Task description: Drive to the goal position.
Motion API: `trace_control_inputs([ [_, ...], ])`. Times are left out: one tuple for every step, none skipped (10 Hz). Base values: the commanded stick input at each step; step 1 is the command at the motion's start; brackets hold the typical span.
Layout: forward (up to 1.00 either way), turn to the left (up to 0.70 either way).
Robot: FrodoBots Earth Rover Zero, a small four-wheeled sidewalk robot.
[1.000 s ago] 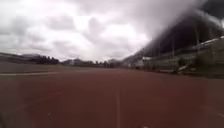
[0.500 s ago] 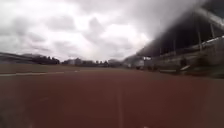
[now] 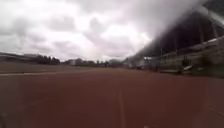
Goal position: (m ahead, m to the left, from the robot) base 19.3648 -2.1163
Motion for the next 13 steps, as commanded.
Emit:
trace_control_inputs([
  [0.7, 0.0],
  [0.7, 0.0],
  [0.7, 0.0],
  [0.7, 0.0],
  [0.7, 0.0],
  [0.7, 0.0],
  [0.7, 0.0],
  [0.7, 0.0],
  [0.7, -0.03],
  [0.7, -0.12],
  [0.7, -0.22],
  [0.7, -0.31],
  [0.7, -0.35],
])
